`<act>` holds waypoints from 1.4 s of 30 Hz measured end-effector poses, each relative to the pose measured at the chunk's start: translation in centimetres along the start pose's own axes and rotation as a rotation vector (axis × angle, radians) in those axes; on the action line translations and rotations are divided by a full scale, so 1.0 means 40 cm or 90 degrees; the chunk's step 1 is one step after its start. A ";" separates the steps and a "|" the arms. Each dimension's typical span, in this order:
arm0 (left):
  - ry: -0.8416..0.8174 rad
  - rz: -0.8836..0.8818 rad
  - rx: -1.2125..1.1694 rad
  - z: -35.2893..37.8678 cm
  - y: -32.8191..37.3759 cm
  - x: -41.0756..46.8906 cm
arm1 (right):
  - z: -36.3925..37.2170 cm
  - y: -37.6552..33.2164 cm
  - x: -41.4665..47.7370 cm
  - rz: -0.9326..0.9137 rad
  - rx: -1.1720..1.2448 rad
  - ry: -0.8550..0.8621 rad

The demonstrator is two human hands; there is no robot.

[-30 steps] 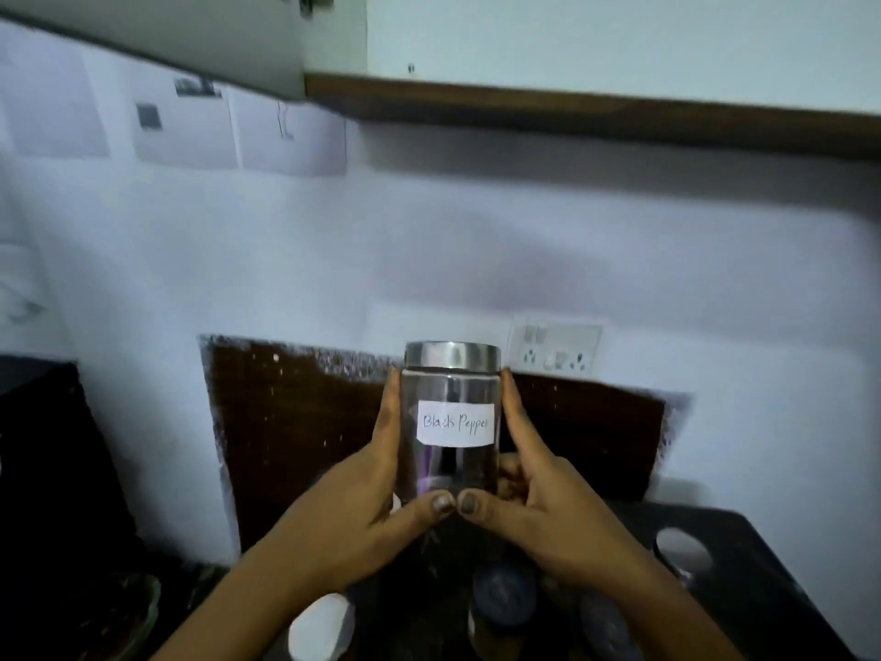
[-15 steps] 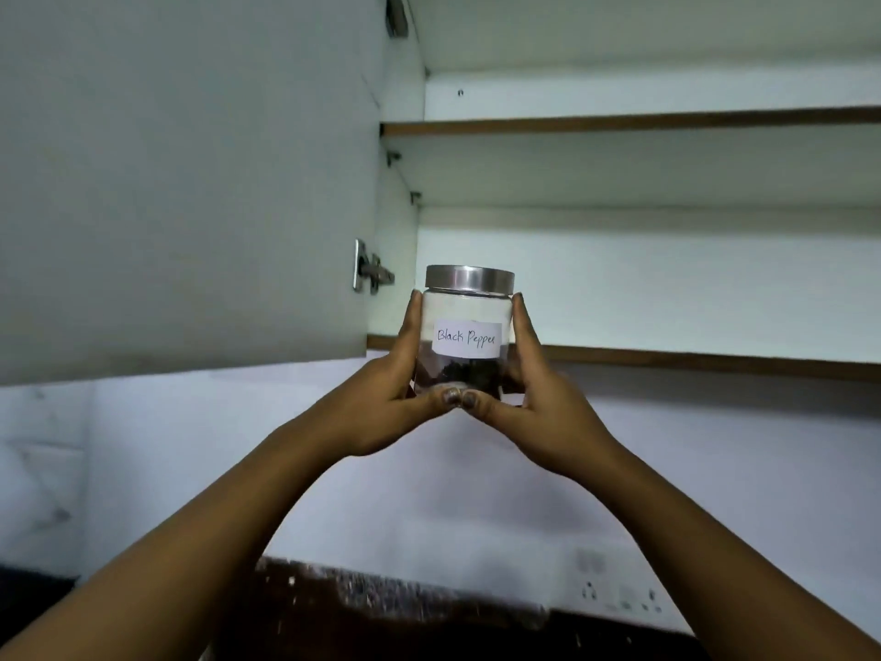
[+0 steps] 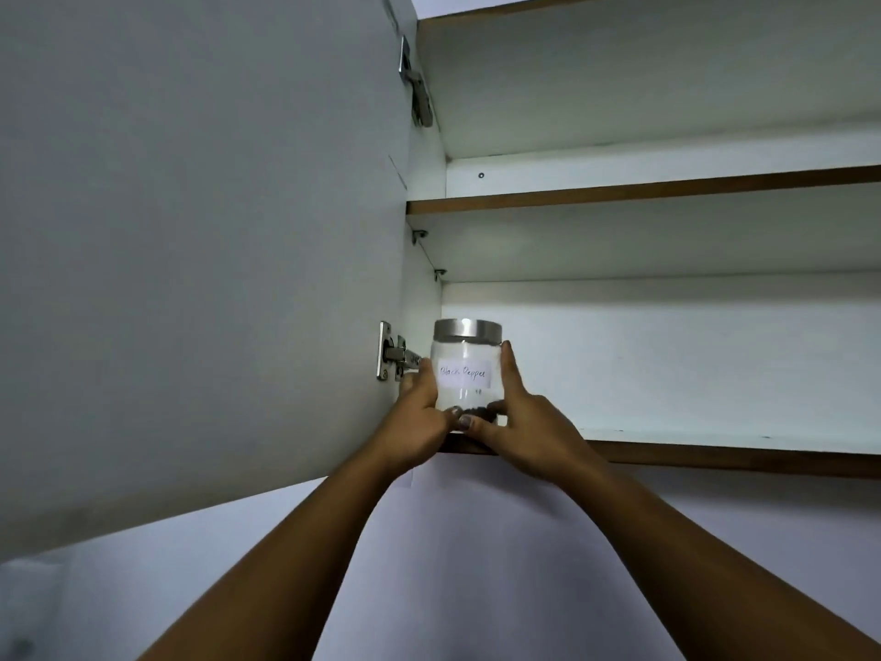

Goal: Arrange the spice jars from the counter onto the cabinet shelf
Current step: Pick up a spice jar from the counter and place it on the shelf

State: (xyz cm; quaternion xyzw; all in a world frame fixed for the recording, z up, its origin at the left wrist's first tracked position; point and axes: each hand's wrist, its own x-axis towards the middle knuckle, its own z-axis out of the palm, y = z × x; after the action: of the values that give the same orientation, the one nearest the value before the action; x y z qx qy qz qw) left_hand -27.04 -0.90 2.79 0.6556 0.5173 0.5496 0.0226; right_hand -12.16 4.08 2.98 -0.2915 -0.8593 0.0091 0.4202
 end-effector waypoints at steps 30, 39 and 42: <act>0.105 0.034 0.403 0.088 -0.035 -0.023 | 0.079 -0.005 0.042 0.112 -0.230 0.059; 0.027 0.235 0.608 0.072 -0.039 -0.213 | 0.131 -0.065 -0.163 0.021 -0.206 0.046; -0.036 0.169 0.586 0.097 -0.108 -0.321 | 0.195 -0.058 -0.272 0.031 -0.207 -0.031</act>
State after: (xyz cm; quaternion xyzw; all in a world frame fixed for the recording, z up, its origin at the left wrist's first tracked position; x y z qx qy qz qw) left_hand -25.20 -5.83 -10.28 0.6725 0.6182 0.2431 -0.3262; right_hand -13.80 -1.60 -9.25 -0.3759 -0.8520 -0.1132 0.3464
